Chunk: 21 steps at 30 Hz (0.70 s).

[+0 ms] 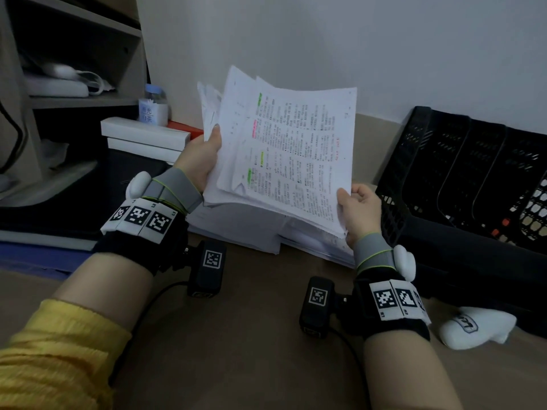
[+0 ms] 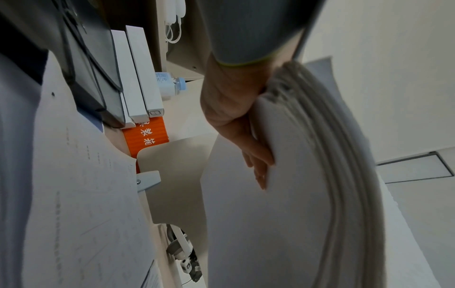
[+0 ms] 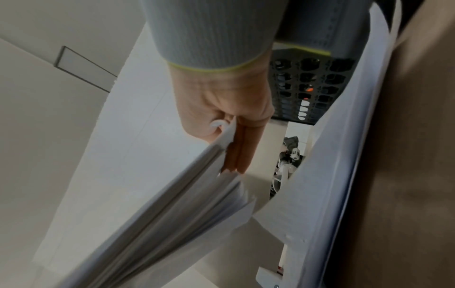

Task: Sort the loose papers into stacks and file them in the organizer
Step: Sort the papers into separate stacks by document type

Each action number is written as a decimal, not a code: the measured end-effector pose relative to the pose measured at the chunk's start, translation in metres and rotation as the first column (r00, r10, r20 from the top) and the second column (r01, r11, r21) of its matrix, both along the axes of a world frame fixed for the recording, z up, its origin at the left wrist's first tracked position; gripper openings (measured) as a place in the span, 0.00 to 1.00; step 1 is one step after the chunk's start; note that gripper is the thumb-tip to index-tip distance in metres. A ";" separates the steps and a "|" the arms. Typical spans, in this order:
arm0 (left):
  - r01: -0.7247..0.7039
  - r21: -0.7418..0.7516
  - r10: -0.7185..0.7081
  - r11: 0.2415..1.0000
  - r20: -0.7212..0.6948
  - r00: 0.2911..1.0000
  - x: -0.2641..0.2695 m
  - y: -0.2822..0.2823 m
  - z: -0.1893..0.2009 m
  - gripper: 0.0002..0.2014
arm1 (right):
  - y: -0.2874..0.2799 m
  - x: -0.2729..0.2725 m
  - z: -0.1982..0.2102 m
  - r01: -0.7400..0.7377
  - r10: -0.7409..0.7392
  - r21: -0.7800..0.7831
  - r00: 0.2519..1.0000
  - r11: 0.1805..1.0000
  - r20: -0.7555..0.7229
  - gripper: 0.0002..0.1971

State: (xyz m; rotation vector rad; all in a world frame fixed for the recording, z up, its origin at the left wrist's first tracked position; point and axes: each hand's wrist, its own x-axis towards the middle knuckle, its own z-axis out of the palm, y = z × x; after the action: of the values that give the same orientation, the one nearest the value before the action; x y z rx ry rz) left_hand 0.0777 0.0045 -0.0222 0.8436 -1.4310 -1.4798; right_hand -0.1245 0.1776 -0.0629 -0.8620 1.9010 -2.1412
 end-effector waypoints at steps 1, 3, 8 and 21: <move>-0.036 -0.019 0.037 0.999 0.033 0.999 0.001 -0.003 0.001 0.28 | 0.001 -0.002 0.001 0.036 -0.036 0.007 0.999 0.999 -0.008 0.14; -0.100 -0.061 0.105 0.993 0.098 0.990 0.005 -0.008 0.002 0.33 | 0.006 -0.006 0.002 0.098 -0.098 0.024 0.995 0.995 -0.032 0.13; -0.105 -0.064 0.110 0.992 0.083 0.990 0.003 -0.011 0.001 0.29 | 0.010 -0.003 0.007 0.063 -0.064 -0.038 0.998 0.997 -0.029 0.07; 0.057 -0.119 -0.044 0.991 0.109 0.993 -0.007 0.006 -0.006 0.23 | 0.001 0.011 0.007 0.026 -0.022 -0.141 0.999 0.990 0.027 0.07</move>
State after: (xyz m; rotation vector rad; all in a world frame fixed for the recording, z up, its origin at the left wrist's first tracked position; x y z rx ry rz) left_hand 0.0708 0.0109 -0.0285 0.8258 -1.6150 -1.3868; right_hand -0.1133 0.1790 -0.0557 -0.8362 1.7738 -2.3130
